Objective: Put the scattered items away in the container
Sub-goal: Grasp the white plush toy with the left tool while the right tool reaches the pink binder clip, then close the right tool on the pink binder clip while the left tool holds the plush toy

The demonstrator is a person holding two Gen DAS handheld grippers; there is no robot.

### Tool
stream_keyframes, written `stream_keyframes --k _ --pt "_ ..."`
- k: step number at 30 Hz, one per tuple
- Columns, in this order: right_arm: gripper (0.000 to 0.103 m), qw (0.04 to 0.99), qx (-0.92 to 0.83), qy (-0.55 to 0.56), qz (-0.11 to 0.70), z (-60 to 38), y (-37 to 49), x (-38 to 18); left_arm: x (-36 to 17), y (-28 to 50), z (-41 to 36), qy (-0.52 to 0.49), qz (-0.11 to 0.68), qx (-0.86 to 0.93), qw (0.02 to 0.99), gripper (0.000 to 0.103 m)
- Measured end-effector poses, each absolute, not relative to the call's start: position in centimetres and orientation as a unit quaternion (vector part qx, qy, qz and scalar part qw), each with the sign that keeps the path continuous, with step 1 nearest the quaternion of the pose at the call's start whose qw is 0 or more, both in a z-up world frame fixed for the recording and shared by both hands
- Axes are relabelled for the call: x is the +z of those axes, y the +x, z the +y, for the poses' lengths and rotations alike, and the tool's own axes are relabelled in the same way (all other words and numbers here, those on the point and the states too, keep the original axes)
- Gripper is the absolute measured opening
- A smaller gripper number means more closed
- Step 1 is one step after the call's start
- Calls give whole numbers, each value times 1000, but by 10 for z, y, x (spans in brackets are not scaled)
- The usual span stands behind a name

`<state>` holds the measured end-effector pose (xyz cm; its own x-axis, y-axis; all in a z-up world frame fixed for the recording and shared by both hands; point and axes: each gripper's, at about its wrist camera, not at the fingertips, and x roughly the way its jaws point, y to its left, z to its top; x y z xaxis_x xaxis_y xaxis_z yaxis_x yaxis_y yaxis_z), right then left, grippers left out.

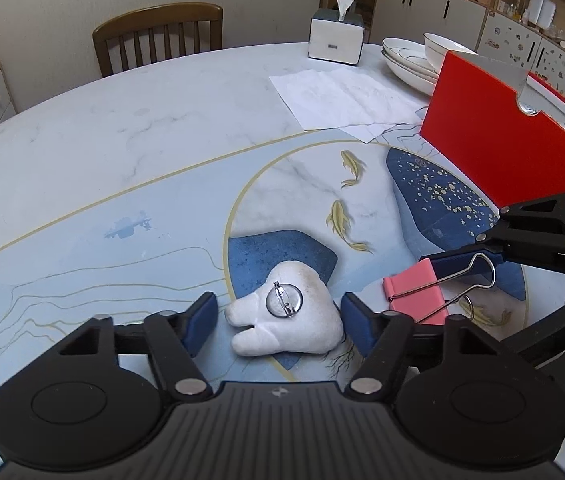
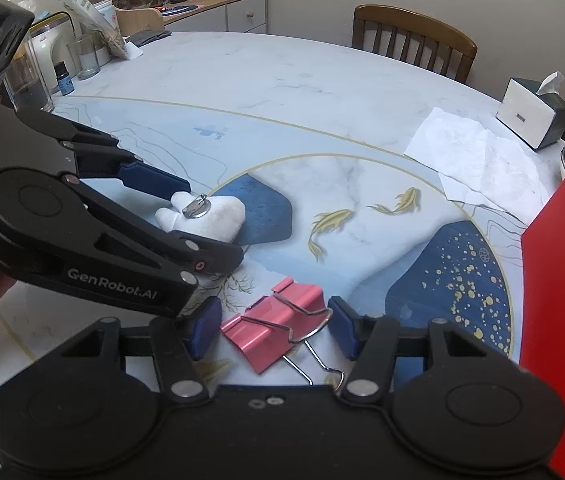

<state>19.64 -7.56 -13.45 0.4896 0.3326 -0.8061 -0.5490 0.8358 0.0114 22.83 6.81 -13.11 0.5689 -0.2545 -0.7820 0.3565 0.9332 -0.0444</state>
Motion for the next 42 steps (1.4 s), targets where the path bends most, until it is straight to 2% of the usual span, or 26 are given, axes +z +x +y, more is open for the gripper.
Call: stream_keyframes --k 9,22,23,24,26,29,31,34,36,37,42 --pt "57 859 243 -113 436 -87 192 -130 -128 224 66 62 431 -178 883 52" --pt "57 874 219 -90 425 -112 173 -103 -101 201 59 56 419 -193 885 50" --pt "54 875 217 -88 425 -114 171 -100 -98 199 59 53 418 -194 886 50" --pt "41 875 216 -85 424 -117 169 -98 -95 196 58 51 417 -196 886 50" --pt "29 873 220 -70 430 -123 167 -93 -89 191 57 50 414 -200 887 50" --pt "22 875 210 -73 431 -129 163 -93 -82 183 54 50 408 -207 888 50" --pt "10 870 208 -69 441 -132 165 -98 -81 180 53 51 407 -206 889 50" --pt "11 872 204 -60 441 -140 161 -97 -82 176 53 49 410 -204 888 50" --pt "24 876 201 -65 433 -145 155 -91 -82 174 52 50 412 -203 887 50" --pt "34 879 199 -67 429 -148 152 -88 -82 173 52 50 411 -203 887 50" --pt "48 880 186 -57 434 -165 140 -85 -81 167 47 53 409 -208 887 50"
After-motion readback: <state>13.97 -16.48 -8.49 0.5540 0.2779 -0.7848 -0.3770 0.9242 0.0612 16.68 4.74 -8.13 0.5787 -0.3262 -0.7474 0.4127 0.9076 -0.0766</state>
